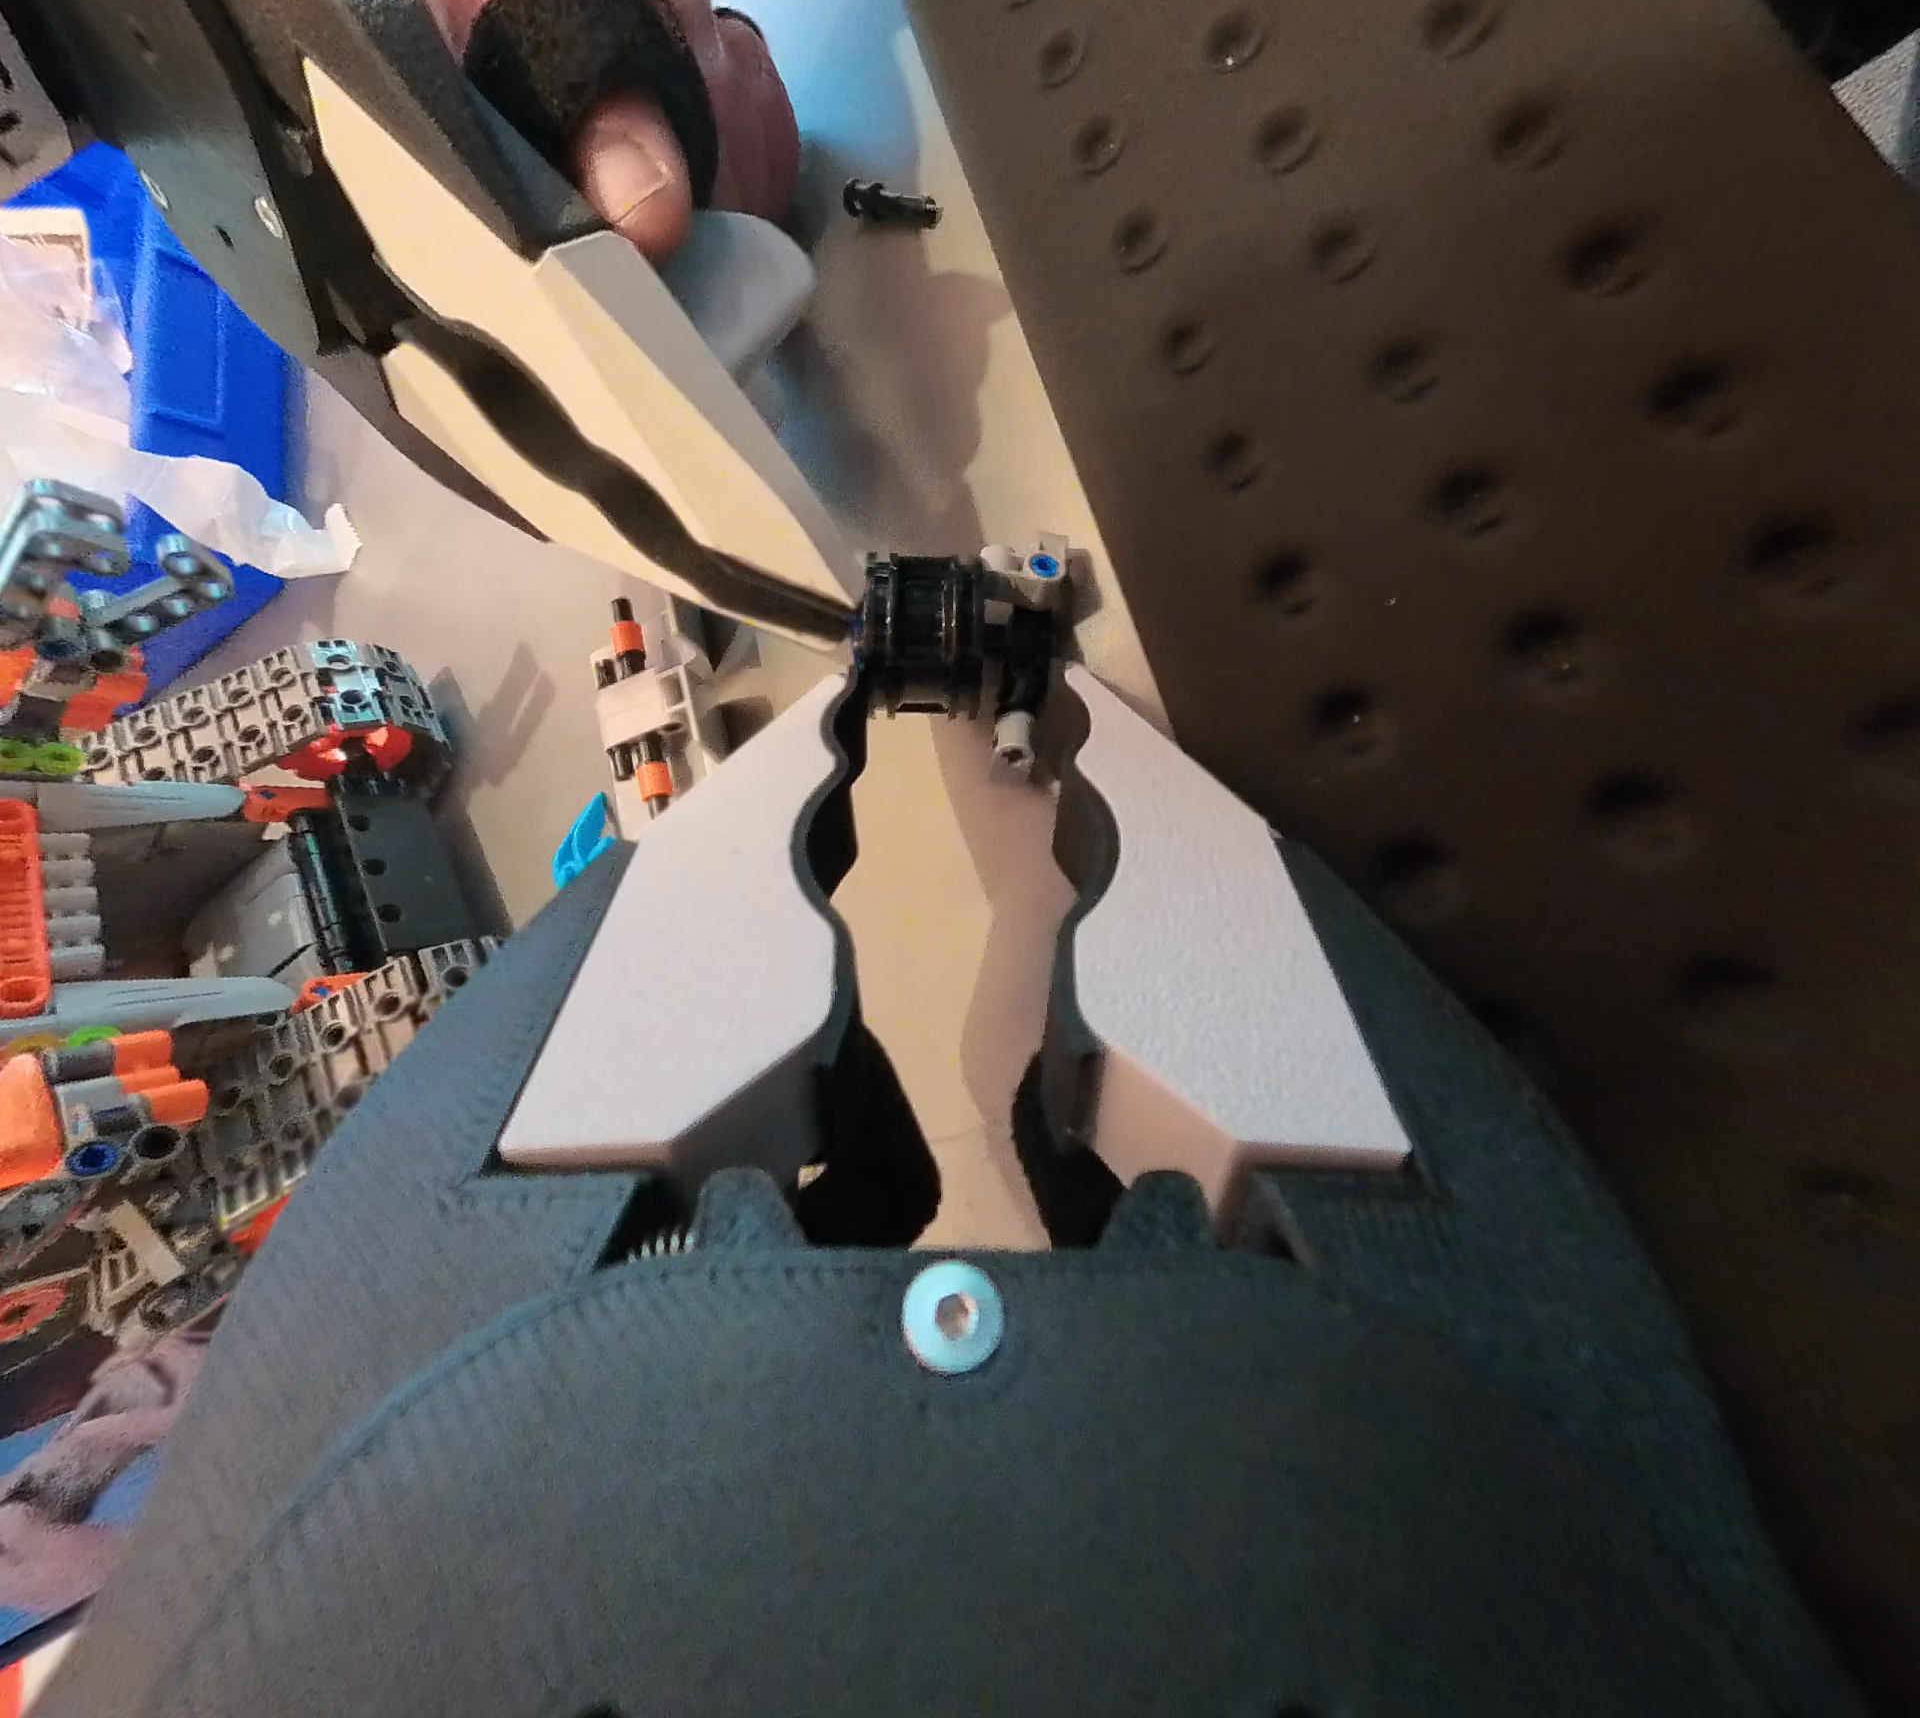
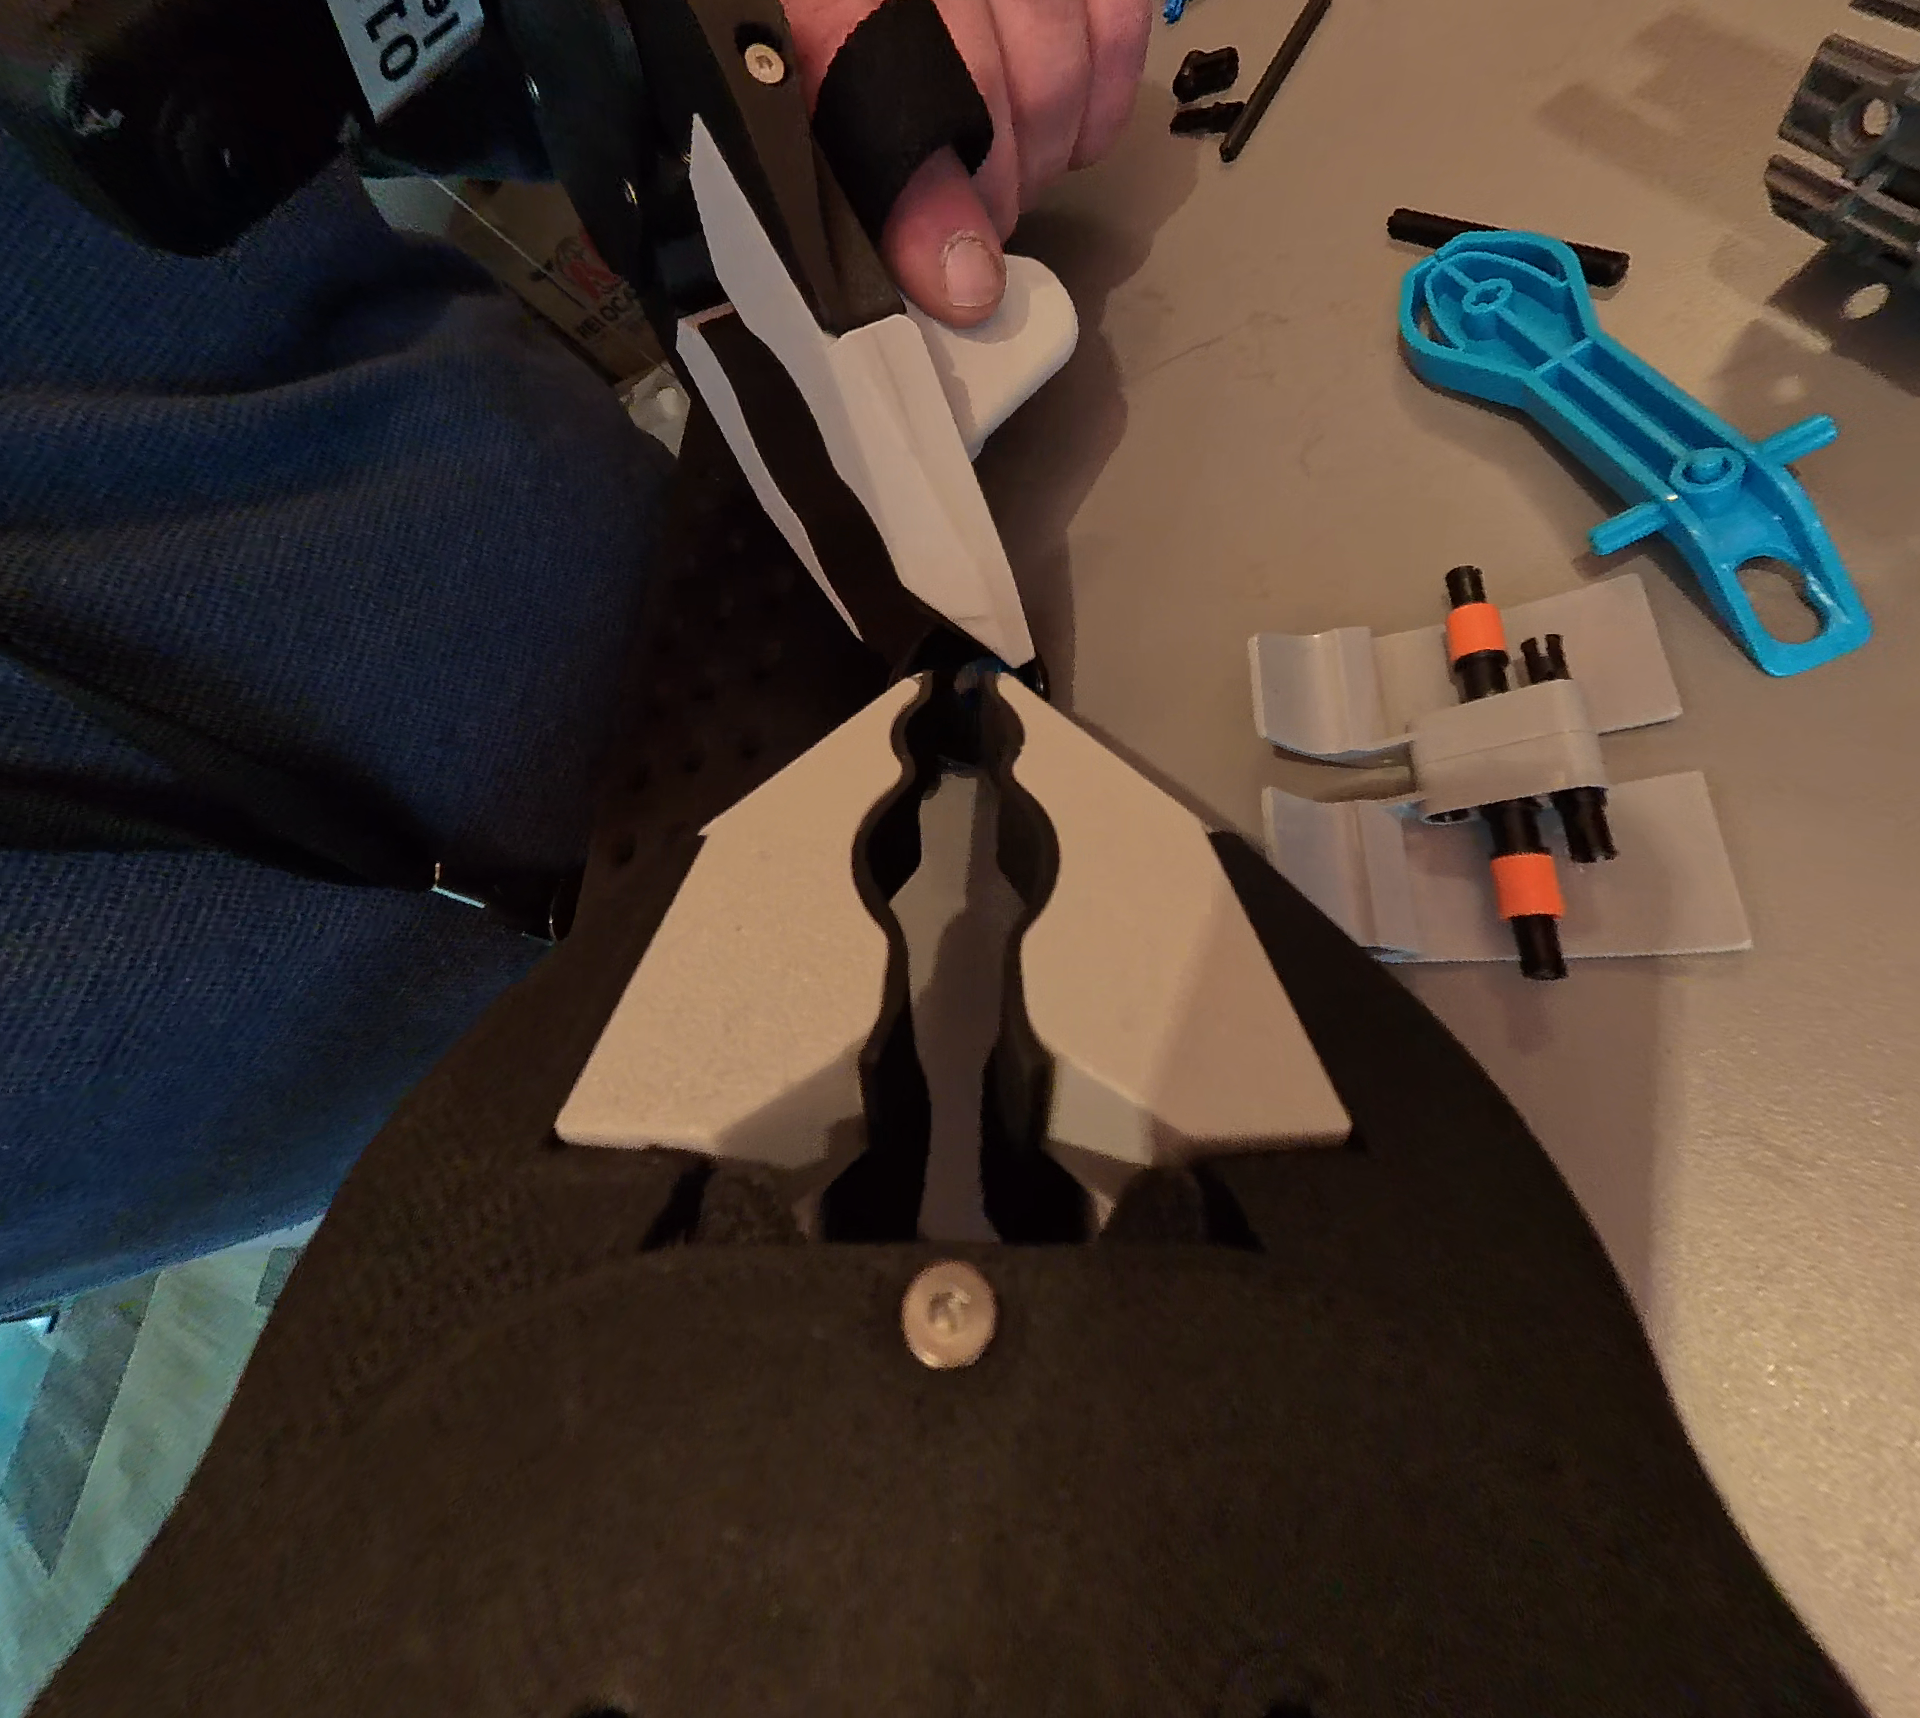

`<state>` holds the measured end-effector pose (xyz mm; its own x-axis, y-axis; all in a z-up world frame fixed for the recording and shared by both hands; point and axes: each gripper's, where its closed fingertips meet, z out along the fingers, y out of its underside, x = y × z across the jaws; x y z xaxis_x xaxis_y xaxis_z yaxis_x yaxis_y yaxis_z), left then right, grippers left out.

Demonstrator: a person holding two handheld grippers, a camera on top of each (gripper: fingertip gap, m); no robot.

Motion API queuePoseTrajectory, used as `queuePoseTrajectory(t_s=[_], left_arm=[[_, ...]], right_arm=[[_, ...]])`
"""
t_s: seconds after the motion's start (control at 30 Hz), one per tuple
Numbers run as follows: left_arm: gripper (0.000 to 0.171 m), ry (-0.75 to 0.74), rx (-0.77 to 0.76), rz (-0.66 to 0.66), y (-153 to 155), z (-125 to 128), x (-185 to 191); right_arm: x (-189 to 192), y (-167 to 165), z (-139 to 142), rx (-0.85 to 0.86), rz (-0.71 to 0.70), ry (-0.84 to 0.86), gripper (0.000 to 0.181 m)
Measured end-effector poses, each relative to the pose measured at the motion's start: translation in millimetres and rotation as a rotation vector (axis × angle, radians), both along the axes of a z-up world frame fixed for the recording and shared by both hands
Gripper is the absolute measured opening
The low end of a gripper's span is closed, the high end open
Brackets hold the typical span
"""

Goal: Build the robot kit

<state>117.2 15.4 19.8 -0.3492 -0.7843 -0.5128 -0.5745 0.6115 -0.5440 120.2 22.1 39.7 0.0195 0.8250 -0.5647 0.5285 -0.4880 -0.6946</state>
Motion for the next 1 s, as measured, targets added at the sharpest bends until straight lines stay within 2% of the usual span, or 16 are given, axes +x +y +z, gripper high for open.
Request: queuePoseTrajectory(t_s=[0.2,0.47,0.63,1.0], left_arm=[[0.032,0.007,-0.066,0.005,-1.6,0.2,0.0],[0.032,0.023,0.125,-0.024,-0.8,2.7,-0.1],[0.031,0.036,0.208,-0.032,0.2,4.1,-1.2],[0.032,0.023,0.202,-0.029,1.9,6.1,-1.6]], right_arm=[[1.5,2.8,-5.4,0.047,-0.010,-0.039,0.011],[-0.8,-2.3,-5.0,-0.001,0.048,-0.040,0.016],[-1.7,-4.9,-3.4,-0.008,0.060,-0.031,0.013],[-0.3,-3.7,-2.5,-0.021,0.053,-0.020,0.012]])
